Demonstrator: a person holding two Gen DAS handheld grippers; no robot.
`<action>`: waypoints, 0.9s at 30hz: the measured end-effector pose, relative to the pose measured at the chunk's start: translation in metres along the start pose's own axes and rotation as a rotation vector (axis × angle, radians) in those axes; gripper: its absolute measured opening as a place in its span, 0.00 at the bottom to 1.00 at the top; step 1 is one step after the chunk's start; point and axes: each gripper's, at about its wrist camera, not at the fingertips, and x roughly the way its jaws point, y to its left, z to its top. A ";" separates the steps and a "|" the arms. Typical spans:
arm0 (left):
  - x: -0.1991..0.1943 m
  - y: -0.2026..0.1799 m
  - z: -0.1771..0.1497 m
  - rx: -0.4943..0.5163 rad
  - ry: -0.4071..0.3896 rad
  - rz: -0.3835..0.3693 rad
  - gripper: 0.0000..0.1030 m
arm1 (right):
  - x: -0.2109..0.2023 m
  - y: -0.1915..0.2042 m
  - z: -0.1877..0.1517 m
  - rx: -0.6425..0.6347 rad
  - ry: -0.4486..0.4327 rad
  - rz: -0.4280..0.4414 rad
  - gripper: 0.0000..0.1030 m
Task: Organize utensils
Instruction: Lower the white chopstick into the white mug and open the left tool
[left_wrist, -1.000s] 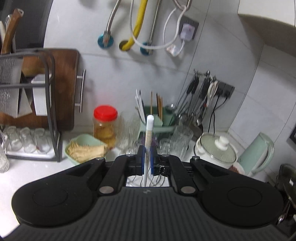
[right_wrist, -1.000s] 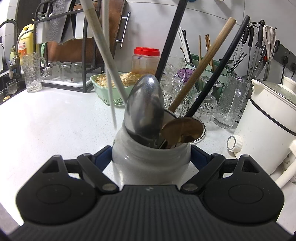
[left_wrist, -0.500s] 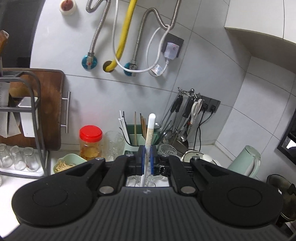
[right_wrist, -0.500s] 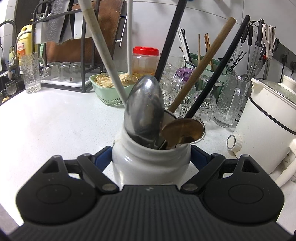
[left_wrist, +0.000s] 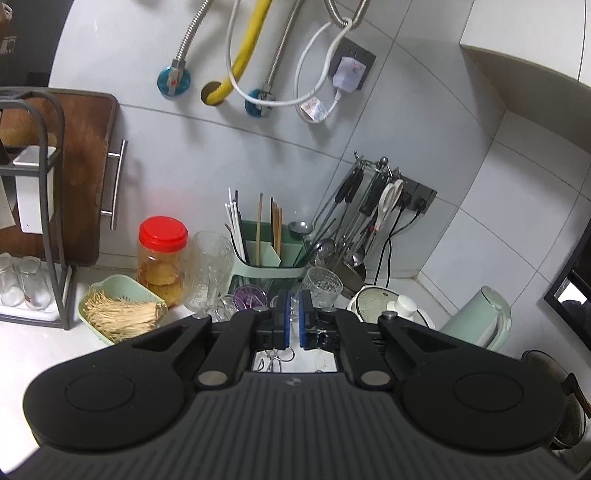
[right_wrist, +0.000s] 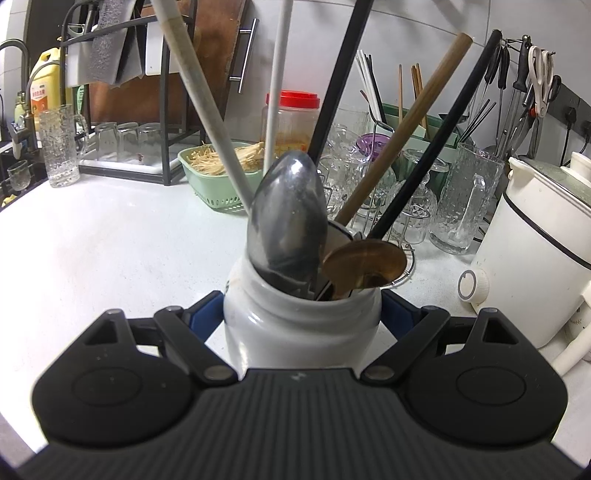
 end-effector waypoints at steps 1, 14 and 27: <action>0.002 0.000 -0.001 -0.005 0.004 -0.004 0.05 | 0.000 0.000 0.000 -0.001 -0.001 0.003 0.89; 0.027 0.061 -0.016 -0.076 0.109 0.130 0.05 | 0.002 0.000 -0.002 0.005 -0.013 0.001 0.89; 0.064 0.150 -0.085 -0.087 0.354 0.165 0.06 | 0.002 -0.007 -0.001 -0.012 -0.008 0.033 0.89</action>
